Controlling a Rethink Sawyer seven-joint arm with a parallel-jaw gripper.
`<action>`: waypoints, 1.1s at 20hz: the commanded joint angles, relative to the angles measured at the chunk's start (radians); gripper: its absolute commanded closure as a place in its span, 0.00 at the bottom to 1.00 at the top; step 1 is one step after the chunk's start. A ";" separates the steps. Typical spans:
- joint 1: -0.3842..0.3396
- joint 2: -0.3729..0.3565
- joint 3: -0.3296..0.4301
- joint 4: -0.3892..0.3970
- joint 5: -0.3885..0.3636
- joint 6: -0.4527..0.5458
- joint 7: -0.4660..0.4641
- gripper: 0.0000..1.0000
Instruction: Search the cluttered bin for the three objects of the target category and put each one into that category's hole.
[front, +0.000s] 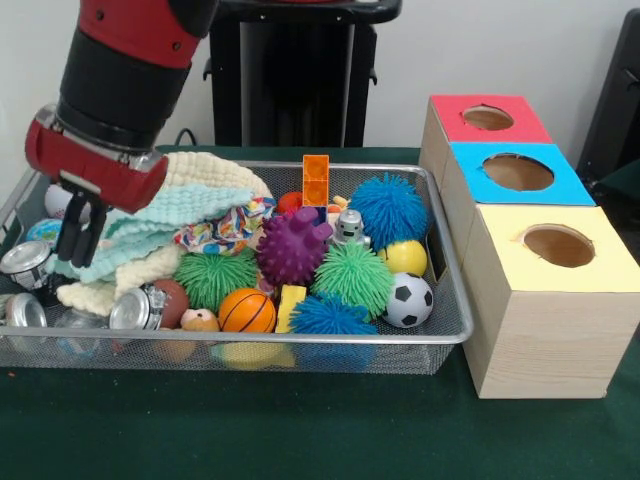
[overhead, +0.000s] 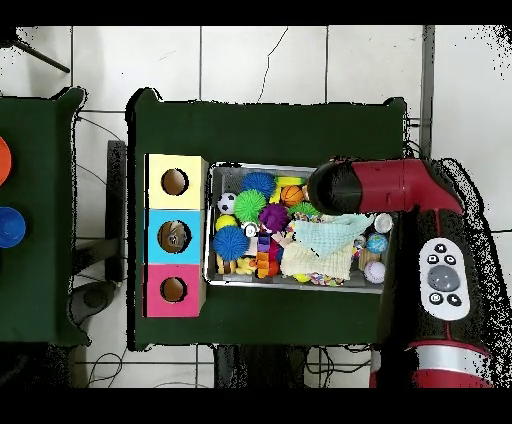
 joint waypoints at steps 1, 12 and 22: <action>-0.051 0.001 0.010 0.074 0.018 -0.021 -0.002 1.00; -0.154 0.121 0.114 0.059 0.158 0.048 -0.076 1.00; -0.221 0.138 0.201 0.124 0.236 0.053 -0.113 0.00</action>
